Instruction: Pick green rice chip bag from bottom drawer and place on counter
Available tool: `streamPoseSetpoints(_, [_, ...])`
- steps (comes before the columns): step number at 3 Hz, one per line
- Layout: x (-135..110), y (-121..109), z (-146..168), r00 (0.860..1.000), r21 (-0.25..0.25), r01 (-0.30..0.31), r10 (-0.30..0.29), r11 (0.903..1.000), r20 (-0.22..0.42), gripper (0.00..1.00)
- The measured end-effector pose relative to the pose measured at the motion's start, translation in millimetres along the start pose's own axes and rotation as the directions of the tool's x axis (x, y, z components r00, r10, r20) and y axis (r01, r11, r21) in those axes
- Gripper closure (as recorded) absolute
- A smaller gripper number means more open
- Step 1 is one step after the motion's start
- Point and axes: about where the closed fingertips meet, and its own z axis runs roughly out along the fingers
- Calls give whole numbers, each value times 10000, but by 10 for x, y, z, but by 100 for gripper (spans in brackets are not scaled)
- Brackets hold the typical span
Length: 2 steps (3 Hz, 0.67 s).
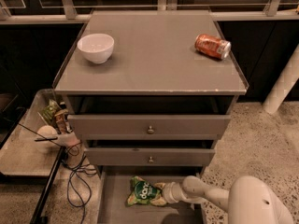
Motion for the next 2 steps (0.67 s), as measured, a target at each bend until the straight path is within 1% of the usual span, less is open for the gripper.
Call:
streamPoseSetpoints(1, [10, 11, -125, 9999, 139, -38, 36, 9999, 155, 100])
streamPoseSetpoints(2, [17, 43, -429, 9982, 523, -92, 60, 9986, 602, 100])
